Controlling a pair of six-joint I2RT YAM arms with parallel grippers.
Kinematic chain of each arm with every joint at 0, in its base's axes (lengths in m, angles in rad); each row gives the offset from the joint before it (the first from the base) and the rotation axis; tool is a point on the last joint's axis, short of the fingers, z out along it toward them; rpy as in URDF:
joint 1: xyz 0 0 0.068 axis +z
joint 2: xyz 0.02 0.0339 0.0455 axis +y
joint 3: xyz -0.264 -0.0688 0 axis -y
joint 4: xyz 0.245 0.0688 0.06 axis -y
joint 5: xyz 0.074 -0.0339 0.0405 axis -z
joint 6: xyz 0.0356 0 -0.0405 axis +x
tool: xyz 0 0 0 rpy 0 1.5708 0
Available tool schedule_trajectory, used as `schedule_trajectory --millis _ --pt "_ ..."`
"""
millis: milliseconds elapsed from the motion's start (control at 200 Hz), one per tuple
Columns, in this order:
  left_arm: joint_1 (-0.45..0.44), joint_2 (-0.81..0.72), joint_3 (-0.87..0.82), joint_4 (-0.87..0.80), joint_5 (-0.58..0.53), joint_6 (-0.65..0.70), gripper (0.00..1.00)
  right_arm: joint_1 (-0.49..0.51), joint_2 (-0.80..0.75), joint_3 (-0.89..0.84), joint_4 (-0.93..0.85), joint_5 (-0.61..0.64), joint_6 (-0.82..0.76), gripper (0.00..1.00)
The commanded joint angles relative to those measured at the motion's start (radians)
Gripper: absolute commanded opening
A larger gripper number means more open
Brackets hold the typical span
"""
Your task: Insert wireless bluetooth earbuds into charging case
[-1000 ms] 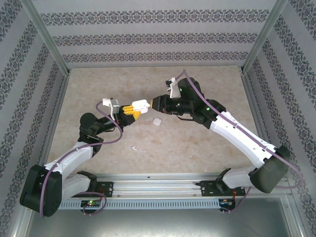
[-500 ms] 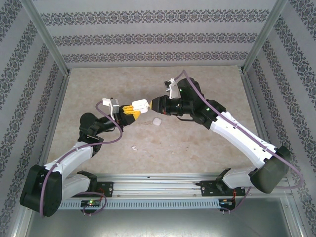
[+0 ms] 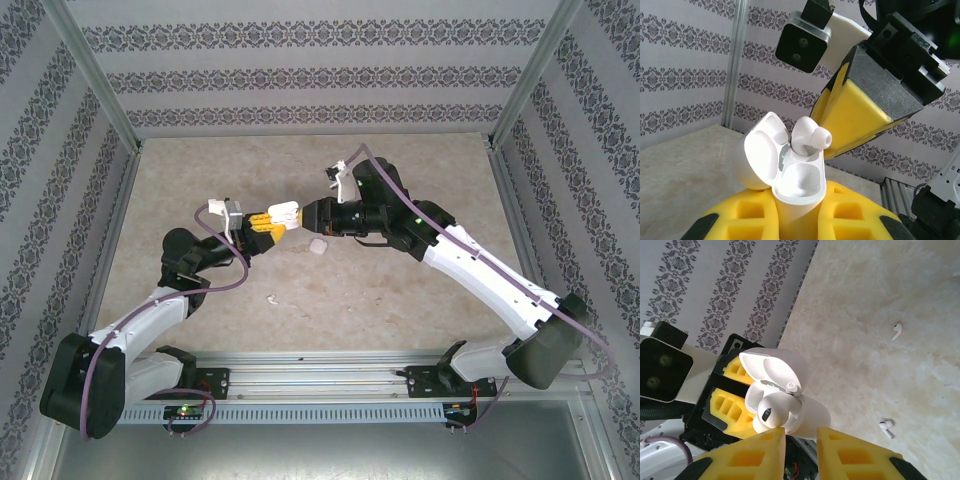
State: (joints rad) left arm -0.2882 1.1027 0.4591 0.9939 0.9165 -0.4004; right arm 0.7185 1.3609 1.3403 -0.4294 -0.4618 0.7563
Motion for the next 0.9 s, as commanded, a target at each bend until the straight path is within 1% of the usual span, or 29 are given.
schedule_trajectory --millis 0,270,415,600,894 --pt "-0.015 0.003 0.029 0.01 0.027 0.023 0.0 0.013 0.013 0.04 -0.03 -0.001 -0.029 0.24" --pt "-0.023 0.001 0.032 -0.001 0.025 0.029 0.0 0.016 0.026 0.046 -0.078 0.012 -0.022 0.24" --pt "-0.027 -0.001 0.03 -0.007 0.024 0.03 0.0 0.006 0.022 0.037 -0.116 0.071 0.028 0.24" --pt "-0.035 -0.001 0.021 -0.016 0.022 0.041 0.0 0.002 0.015 0.029 -0.089 0.066 0.051 0.28" --pt "-0.061 0.015 0.016 -0.031 0.015 0.066 0.0 0.002 0.008 0.015 -0.098 0.07 0.063 0.33"
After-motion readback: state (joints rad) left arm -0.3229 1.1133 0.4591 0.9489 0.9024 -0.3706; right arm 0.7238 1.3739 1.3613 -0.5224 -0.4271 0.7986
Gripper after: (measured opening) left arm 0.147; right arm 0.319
